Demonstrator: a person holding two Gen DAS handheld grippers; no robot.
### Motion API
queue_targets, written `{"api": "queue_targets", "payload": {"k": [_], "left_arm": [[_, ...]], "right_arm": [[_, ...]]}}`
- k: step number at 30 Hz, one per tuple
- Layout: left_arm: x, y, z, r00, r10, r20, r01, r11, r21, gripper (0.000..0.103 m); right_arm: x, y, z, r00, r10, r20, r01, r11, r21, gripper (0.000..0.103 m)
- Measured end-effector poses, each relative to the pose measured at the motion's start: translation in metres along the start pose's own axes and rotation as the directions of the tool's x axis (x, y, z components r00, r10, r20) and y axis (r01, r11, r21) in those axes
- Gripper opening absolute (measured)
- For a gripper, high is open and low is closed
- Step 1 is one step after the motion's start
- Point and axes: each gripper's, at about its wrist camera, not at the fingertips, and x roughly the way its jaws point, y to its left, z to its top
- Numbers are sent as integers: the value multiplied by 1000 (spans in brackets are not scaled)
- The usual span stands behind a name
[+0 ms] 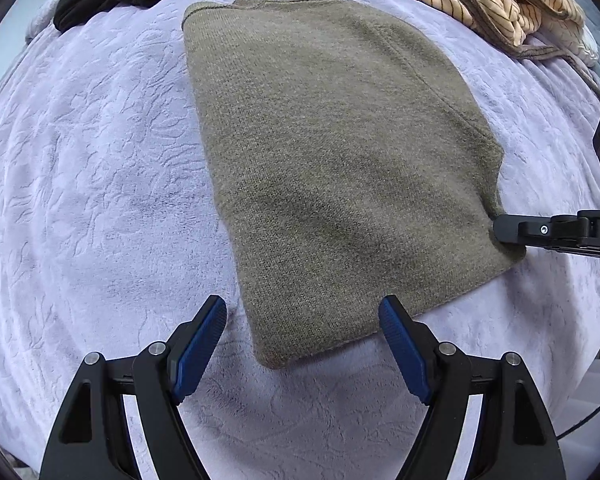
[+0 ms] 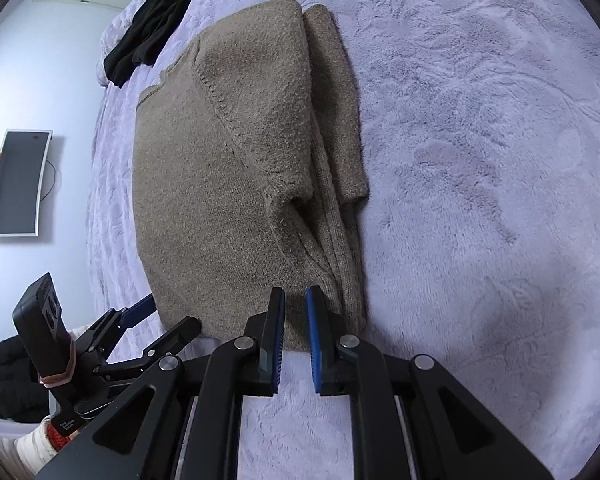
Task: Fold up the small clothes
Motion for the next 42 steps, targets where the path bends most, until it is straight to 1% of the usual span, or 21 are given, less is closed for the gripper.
{"api": "queue_targets", "payload": {"k": [8, 11, 12, 13, 15, 18, 19, 21, 22, 24, 26, 28, 31, 33, 34, 36, 38, 42], "left_arm": [[-1, 2, 2, 1000, -6, -1, 6, 1000, -13, 80], [-2, 3, 4, 1000, -6, 0, 6, 1000, -16, 80], [-2, 4, 4, 1000, -6, 0, 6, 1000, -16, 80], [-1, 6, 5, 1000, -6, -1, 6, 1000, -17, 80], [0, 8, 7, 1000, -8, -6, 8, 1000, -22, 80], [-3, 12, 11, 1000, -21, -8, 21, 999, -31, 80], [-5, 15, 13, 999, -39, -3, 39, 999, -35, 80], [-14, 24, 19, 995, -101, 20, 102, 994, -50, 79], [-19, 31, 23, 989, -145, 38, 148, 987, -66, 79], [-24, 44, 33, 976, -208, 58, 213, 972, -97, 80], [-22, 56, 42, 966, -252, 64, 258, 959, -119, 79], [-8, 66, 53, 953, -302, 28, 302, 943, -140, 79], [12, 74, 60, 941, -338, -12, 330, 926, -184, 79], [18, 74, 61, 920, -392, -16, 381, 902, -204, 79], [22, 74, 62, 905, -425, -17, 412, 885, -216, 79], [26, 71, 64, 887, -462, -16, 447, 866, -222, 79], [30, 69, 68, 888, -459, -19, 445, 869, -216, 80], [38, 65, 77, 878, -479, -17, 462, 855, -234, 80]], "right_arm": [[-9, 1, 2, 1000, -3, -16, 3, 1000, -12, 13], [-18, 5, 6, 1000, -10, 0, 10, 999, -31, 20], [-20, 6, 9, 1000, -12, 5, 12, 999, -39, 28], [-23, 8, 11, 1000, -21, 11, 22, 999, -49, 46], [-27, 11, 17, 999, -43, 31, 45, 996, -71, 66], [-31, 10, 29, 998, -47, 44, 50, 996, -72, 66], [-33, 8, 34, 998, -48, 49, 51, 996, -70, 66], [-35, 7, 41, 997, -49, 56, 53, 996, -70, 66], [-37, 5, 47, 997, -44, 62, 49, 996, -72, 66], [-40, 3, 55, 997, -26, 67, 31, 997, -73, 66], [-39, -3, 67, 998, 7, 67, -2, 998, -65, 66], [-36, -10, 78, 998, 29, 64, -26, 998, -48, 66], [-28, -22, 96, 995, 76, 60, -76, 997, -11, 66], [-21, -28, 104, 994, 96, 51, -97, 995, 1, 66], [-18, -30, 109, 994, 101, 44, -101, 995, 5, 66], [-10, -34, 115, 992, 123, 29, -124, 992, 4, 66], [-1, -37, 122, 988, 151, 16, -151, 989, 1, 66], [17, -36, 134, 975, 224, -18, -224, 975, -12, 66]]}}
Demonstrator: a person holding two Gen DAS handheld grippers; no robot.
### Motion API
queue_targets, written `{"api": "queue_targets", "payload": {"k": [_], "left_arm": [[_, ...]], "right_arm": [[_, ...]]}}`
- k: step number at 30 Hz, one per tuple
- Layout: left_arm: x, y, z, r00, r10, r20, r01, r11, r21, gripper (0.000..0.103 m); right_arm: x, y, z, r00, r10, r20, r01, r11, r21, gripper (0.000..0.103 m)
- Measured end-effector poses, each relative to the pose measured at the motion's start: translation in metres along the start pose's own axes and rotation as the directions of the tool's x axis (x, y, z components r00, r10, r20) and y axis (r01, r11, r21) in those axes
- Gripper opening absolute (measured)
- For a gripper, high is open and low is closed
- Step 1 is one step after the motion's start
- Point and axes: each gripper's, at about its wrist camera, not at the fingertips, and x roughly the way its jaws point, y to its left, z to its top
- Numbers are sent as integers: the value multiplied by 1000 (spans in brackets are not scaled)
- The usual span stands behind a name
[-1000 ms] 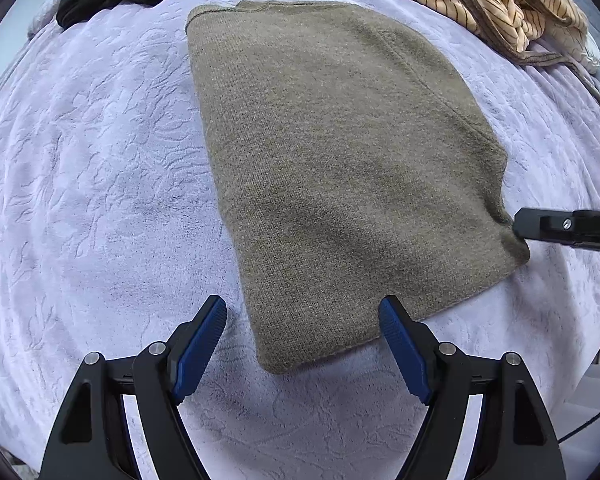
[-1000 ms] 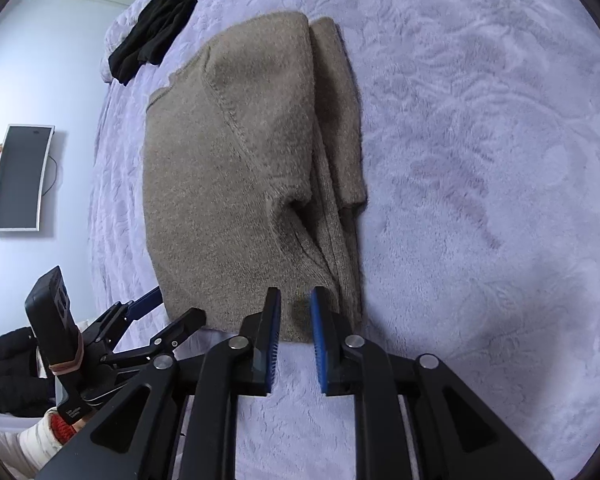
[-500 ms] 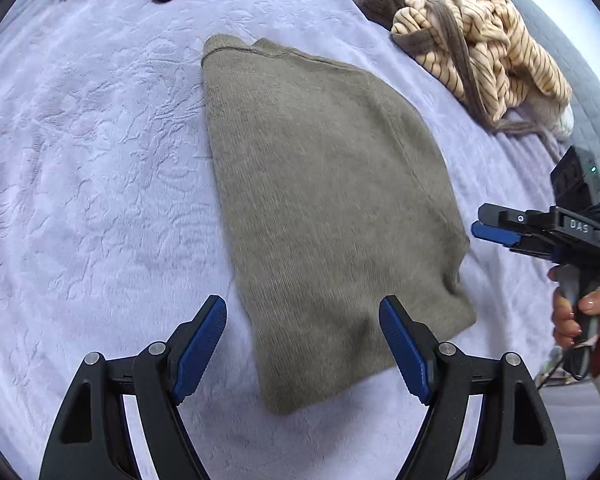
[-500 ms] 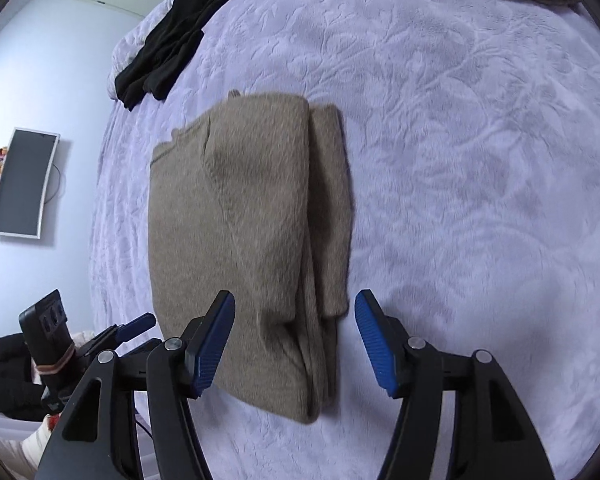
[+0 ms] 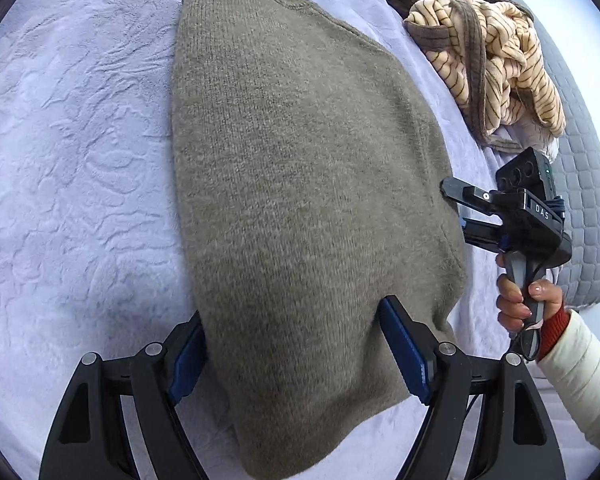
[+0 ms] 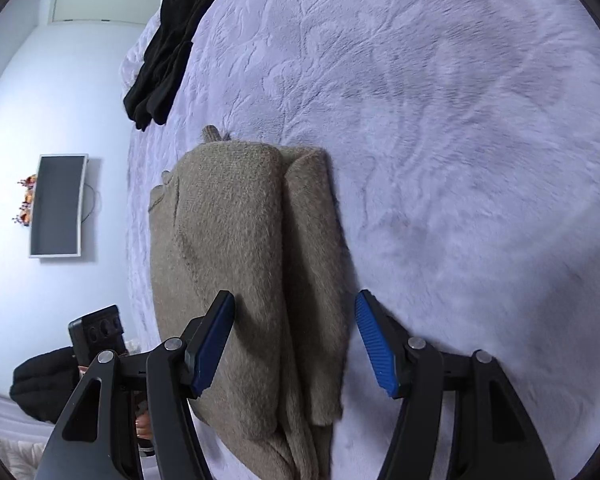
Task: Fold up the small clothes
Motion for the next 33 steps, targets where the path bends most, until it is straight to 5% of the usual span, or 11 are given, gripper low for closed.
{"api": "queue_targets", "payload": {"k": [8, 10, 13, 17, 33], "left_arm": [[17, 6, 8, 1000, -26, 15, 26, 1000, -4, 80], [15, 4, 6, 999, -13, 38, 13, 1000, 1, 77], [5, -3, 1, 997, 3, 72, -6, 999, 50, 58], [-11, -7, 0, 995, -13, 100, 7, 998, 61, 48], [-108, 15, -73, 980, -75, 184, 53, 991, 124, 48]], "right_arm": [[35, 4, 15, 996, 72, -61, -74, 997, -39, 68], [34, 1, 14, 995, 81, -54, -81, 997, -5, 58], [28, 2, 9, 991, 130, -44, -129, 991, 30, 34], [18, 20, 2, 984, 180, -10, -180, 983, 29, 32], [6, 117, -74, 962, 274, 12, -273, 961, -28, 32]]}}
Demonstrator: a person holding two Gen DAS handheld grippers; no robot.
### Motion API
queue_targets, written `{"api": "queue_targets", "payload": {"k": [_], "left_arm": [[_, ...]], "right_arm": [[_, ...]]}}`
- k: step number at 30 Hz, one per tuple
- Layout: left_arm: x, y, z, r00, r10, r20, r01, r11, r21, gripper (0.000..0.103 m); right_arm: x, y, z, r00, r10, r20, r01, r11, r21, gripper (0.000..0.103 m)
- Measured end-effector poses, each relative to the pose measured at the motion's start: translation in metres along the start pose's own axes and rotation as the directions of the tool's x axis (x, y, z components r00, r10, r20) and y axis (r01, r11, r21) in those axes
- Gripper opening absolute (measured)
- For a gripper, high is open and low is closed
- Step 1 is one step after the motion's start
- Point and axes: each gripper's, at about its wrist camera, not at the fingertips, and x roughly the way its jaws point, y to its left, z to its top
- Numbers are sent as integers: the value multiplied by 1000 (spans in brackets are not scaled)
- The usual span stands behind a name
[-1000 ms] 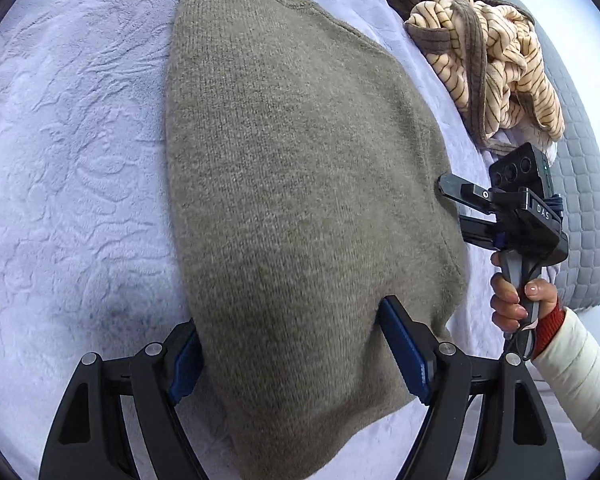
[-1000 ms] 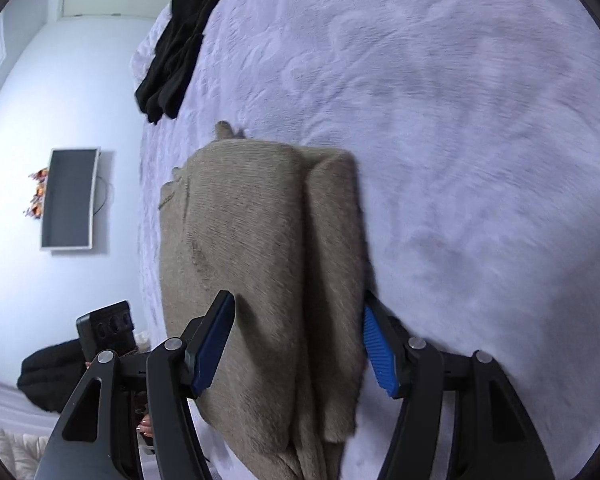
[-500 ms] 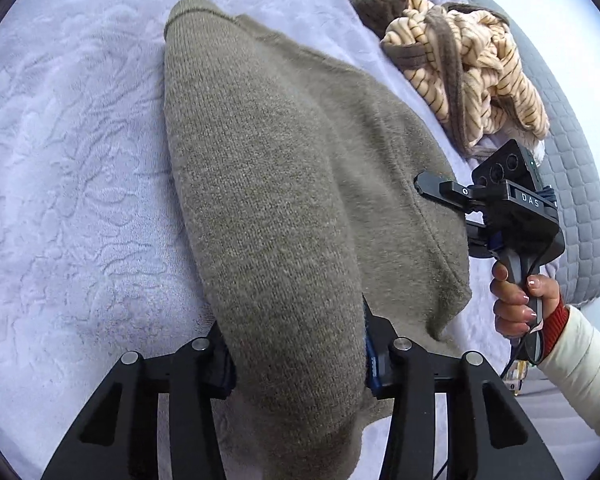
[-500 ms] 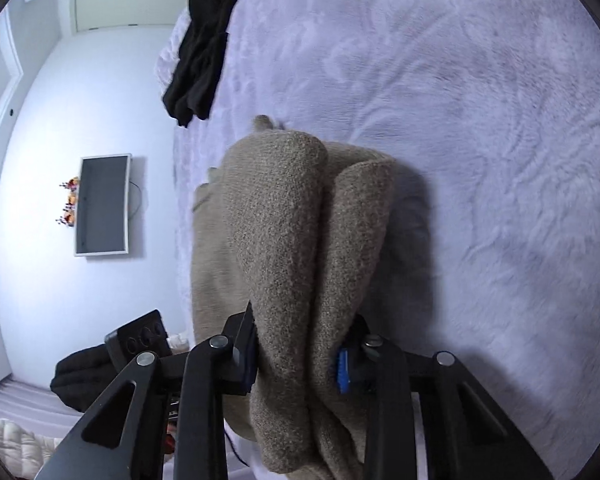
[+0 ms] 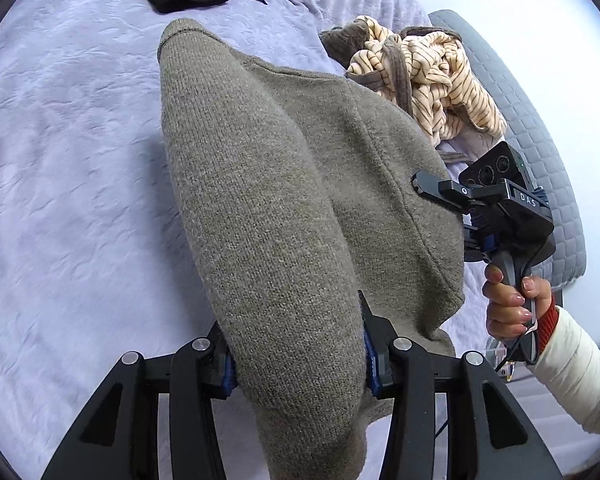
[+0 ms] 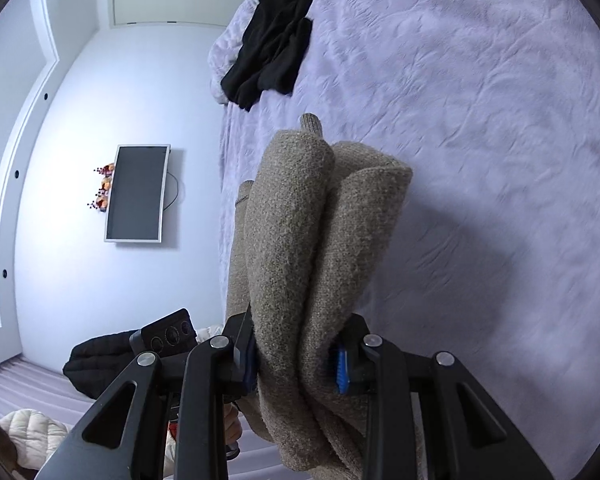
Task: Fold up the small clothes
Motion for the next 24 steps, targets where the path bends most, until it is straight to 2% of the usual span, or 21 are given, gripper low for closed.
{"api": "queue_targets", "payload": {"k": [7, 11, 14, 17, 18, 19, 21, 24], "left_arm": [[-47, 35, -52, 998, 55, -29, -56, 998, -35, 48], [-51, 60, -78, 991, 125, -56, -128, 991, -44, 48], [-40, 79, -93, 973, 208, -98, -213, 976, -45, 50], [-42, 88, -101, 962, 252, -106, -259, 964, -58, 63], [-46, 88, -102, 958, 269, -103, -276, 959, -60, 66], [-51, 87, -103, 952, 290, -98, -297, 953, -58, 66], [-65, 89, -106, 944, 321, -78, -325, 944, -55, 66], [-81, 89, -104, 931, 364, -42, -366, 928, -72, 68]], "right_arm": [[52, 13, -56, 999, 20, -50, -19, 1000, 23, 32], [90, 1, -77, 996, -9, -88, 13, 999, 47, 32], [116, -14, -85, 987, -90, -130, 98, 994, 56, 32], [119, -22, -87, 980, -169, -108, 178, 981, 76, 36], [116, -21, -87, 977, -191, -99, 199, 976, 85, 40], [111, -19, -88, 969, -232, -86, 239, 968, 80, 49], [98, -11, -90, 948, -313, -56, 316, 948, 47, 61], [77, -1, -97, 939, -343, -6, 343, 938, 49, 61]]}}
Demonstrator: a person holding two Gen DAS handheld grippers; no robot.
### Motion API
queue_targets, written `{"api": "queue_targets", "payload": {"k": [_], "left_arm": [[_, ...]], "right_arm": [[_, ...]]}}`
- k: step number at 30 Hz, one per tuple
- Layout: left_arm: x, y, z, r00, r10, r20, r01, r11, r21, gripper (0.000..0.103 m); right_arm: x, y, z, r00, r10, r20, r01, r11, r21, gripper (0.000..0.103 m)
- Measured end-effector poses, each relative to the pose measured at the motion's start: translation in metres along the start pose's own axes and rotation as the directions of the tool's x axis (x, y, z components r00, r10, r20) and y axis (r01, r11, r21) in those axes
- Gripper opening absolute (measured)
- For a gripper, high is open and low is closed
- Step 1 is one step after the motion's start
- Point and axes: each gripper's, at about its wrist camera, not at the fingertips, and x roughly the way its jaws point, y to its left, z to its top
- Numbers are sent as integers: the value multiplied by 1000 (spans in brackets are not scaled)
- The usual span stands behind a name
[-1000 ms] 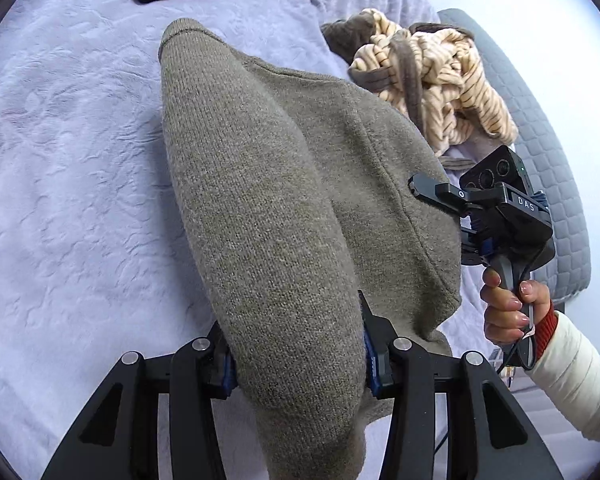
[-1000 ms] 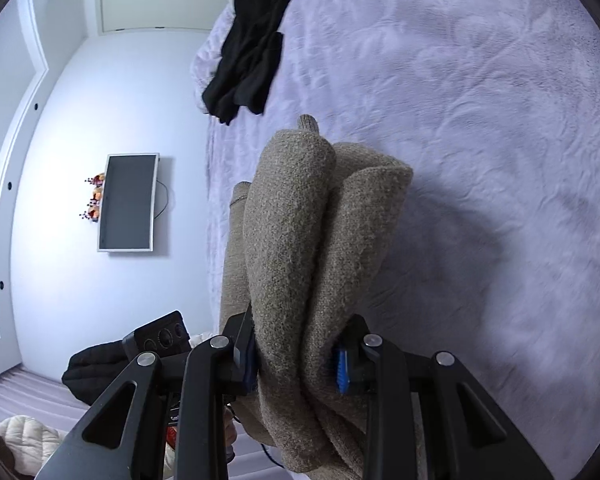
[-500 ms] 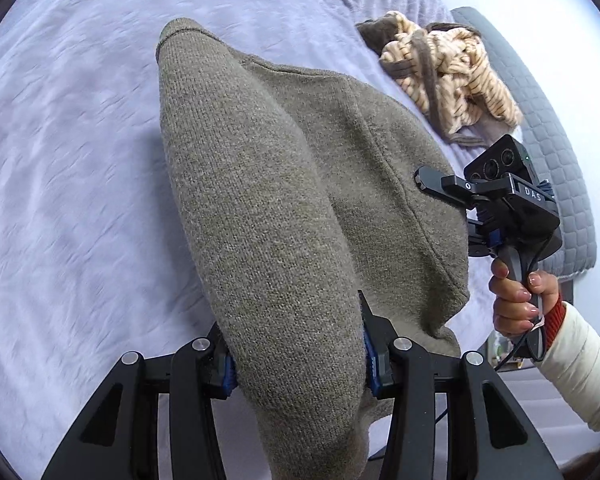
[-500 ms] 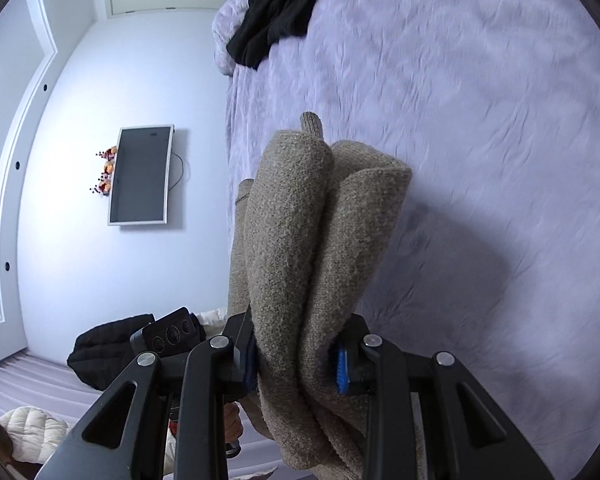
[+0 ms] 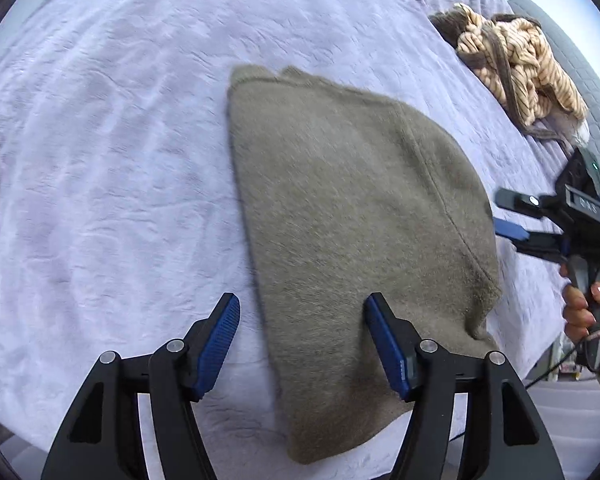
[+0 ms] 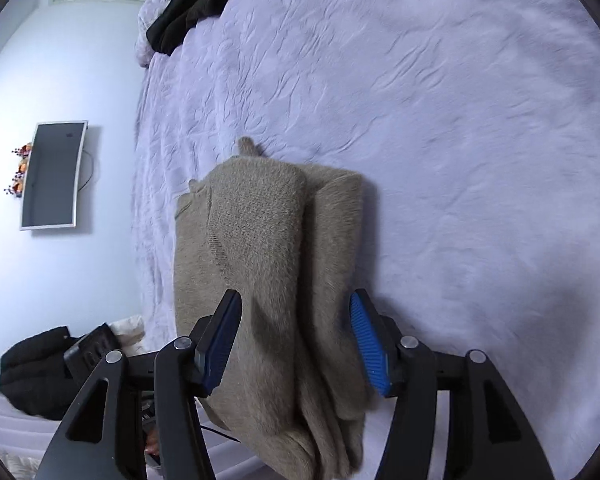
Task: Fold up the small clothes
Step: 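Release the sweater and pull both tools back from the bundle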
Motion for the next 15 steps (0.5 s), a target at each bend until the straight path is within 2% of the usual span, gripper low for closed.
{"api": "queue_targets", "payload": {"k": [1, 2, 5, 8, 9, 10, 11, 13, 15], "left_arm": [[-4, 3, 1, 1000, 21, 11, -21, 1000, -7, 73], [-4, 3, 5, 999, 42, 23, -42, 999, -13, 84], [-5, 2, 17, 993, 102, 60, -102, 995, -17, 85], [3, 0, 27, 986, 153, 60, -151, 988, -34, 85], [8, -6, 32, 985, 163, 63, -161, 986, -36, 85], [9, -9, 35, 982, 174, 68, -172, 984, -36, 85], [11, -14, 39, 981, 182, 72, -180, 983, -35, 85], [7, -20, 44, 978, 185, 96, -184, 983, -23, 85], [0, -19, 43, 974, 191, 122, -192, 981, -4, 85]], "right_arm": [[-8, 1, -3, 1000, 13, 24, -14, 1000, 6, 61], [-13, 2, -6, 999, 29, 39, -30, 999, 11, 61], [-12, 5, -5, 995, 93, 40, -95, 995, 36, 61], [8, 7, -1, 995, 93, 19, -94, 994, 56, 61], [15, 8, 1, 995, 98, 14, -99, 993, 64, 54], [22, 9, 3, 995, 97, 4, -97, 993, 74, 22], [27, 13, 5, 998, 67, -8, -67, 995, 68, 13], [21, 32, 4, 1000, 17, 8, -17, 999, -38, 13], [11, 52, 1, 997, -70, 16, 72, 986, -153, 12]]}}
